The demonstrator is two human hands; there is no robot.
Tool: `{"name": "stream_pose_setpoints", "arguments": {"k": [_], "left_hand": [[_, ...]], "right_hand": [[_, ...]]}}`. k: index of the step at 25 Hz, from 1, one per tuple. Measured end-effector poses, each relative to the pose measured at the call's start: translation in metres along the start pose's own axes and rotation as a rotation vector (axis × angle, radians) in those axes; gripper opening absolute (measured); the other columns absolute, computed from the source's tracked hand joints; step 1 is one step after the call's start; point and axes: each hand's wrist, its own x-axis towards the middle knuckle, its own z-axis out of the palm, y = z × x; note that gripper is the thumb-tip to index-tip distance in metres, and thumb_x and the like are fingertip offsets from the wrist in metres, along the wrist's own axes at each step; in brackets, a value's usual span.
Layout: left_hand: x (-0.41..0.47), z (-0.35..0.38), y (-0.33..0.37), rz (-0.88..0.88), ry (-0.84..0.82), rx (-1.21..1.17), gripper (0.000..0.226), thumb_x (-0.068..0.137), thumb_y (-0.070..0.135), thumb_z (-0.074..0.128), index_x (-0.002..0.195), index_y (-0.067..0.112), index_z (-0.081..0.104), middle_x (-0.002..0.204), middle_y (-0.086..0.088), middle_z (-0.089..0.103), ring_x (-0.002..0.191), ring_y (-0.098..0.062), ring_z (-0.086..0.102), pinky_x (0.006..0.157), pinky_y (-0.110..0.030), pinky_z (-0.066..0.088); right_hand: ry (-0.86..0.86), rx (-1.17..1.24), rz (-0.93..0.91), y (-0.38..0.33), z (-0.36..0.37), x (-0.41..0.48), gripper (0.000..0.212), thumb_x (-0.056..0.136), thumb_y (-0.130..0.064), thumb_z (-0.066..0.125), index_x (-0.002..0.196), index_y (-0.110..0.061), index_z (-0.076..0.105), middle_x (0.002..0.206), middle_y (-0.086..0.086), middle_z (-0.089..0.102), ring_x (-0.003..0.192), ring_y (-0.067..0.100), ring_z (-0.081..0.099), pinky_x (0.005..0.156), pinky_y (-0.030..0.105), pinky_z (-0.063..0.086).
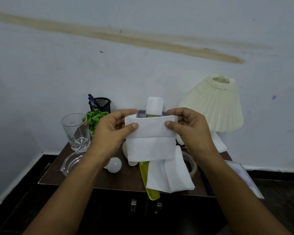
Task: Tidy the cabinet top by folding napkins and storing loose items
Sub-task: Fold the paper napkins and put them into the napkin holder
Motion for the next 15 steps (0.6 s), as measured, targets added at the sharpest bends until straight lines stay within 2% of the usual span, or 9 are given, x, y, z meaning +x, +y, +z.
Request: {"name": "stream_pose_setpoints", "arguments": {"k": [3, 6, 9, 10, 12, 13, 15], "left_hand": [[-0.003, -0.004, 0.0, 0.054, 0.049, 0.132, 0.026, 0.087, 0.005, 0.074, 0.107, 0.021, 0.076, 0.103, -0.011, 0.076, 0.095, -0.022, 0.072, 0.075, -0.027, 0.062], [-0.003, -0.007, 0.001, 0.122, 0.106, 0.221, 0.015, 0.088, 0.013, 0.075, 0.097, 0.024, 0.077, 0.103, -0.007, 0.073, 0.085, -0.009, 0.067, 0.069, -0.016, 0.057], [0.002, -0.013, 0.002, 0.184, 0.129, 0.319, 0.005, 0.088, 0.022, 0.075, 0.09, 0.027, 0.076, 0.113, 0.01, 0.067, 0.098, -0.002, 0.063, 0.079, -0.02, 0.052], [0.002, -0.014, 0.003, 0.168, 0.12, 0.272, 0.003, 0.089, 0.023, 0.074, 0.09, 0.025, 0.075, 0.111, 0.013, 0.069, 0.099, -0.001, 0.064, 0.077, -0.021, 0.052], [0.001, -0.012, 0.006, 0.121, 0.097, 0.13, 0.004, 0.091, 0.021, 0.069, 0.092, 0.019, 0.073, 0.091, 0.015, 0.073, 0.081, 0.002, 0.065, 0.063, -0.016, 0.05], [0.0, -0.01, 0.008, 0.104, 0.094, 0.066, 0.006, 0.093, 0.02, 0.067, 0.093, 0.016, 0.072, 0.082, 0.012, 0.072, 0.074, 0.0, 0.064, 0.059, -0.016, 0.05], [-0.001, -0.005, 0.009, 0.051, 0.109, -0.041, 0.007, 0.094, 0.02, 0.066, 0.094, 0.014, 0.07, 0.077, 0.007, 0.07, 0.071, -0.005, 0.063, 0.058, -0.022, 0.053]], "right_hand": [[0.012, -0.086, -0.006, 0.0, 0.002, 0.0, 0.016, 0.085, -0.004, 0.075, 0.097, -0.016, 0.073, 0.091, 0.009, 0.075, 0.082, 0.027, 0.072, 0.066, 0.046, 0.064], [0.012, -0.107, -0.036, 0.0, 0.003, -0.001, 0.009, 0.086, -0.009, 0.076, 0.092, -0.015, 0.073, 0.09, 0.01, 0.073, 0.083, 0.029, 0.071, 0.062, 0.037, 0.063], [0.018, -0.158, -0.059, -0.002, 0.003, -0.004, 0.01, 0.086, -0.018, 0.078, 0.093, -0.015, 0.072, 0.098, 0.007, 0.07, 0.087, 0.019, 0.068, 0.06, 0.026, 0.059], [0.018, -0.145, -0.053, -0.003, 0.003, -0.004, 0.013, 0.086, -0.021, 0.078, 0.094, -0.014, 0.071, 0.1, 0.006, 0.07, 0.089, 0.017, 0.069, 0.061, 0.028, 0.06], [-0.023, -0.001, -0.002, -0.008, 0.004, -0.006, 0.016, 0.087, -0.022, 0.077, 0.097, -0.011, 0.071, 0.1, 0.006, 0.074, 0.087, 0.016, 0.072, 0.066, 0.039, 0.062], [-0.077, 0.084, 0.035, -0.009, 0.004, -0.007, 0.019, 0.086, -0.021, 0.077, 0.102, -0.011, 0.071, 0.101, 0.005, 0.076, 0.088, 0.016, 0.073, 0.071, 0.042, 0.063], [-0.203, 0.143, 0.109, -0.008, 0.007, -0.009, 0.031, 0.085, -0.017, 0.078, 0.114, -0.014, 0.07, 0.108, 0.003, 0.077, 0.098, 0.021, 0.075, 0.081, 0.042, 0.062]]}}
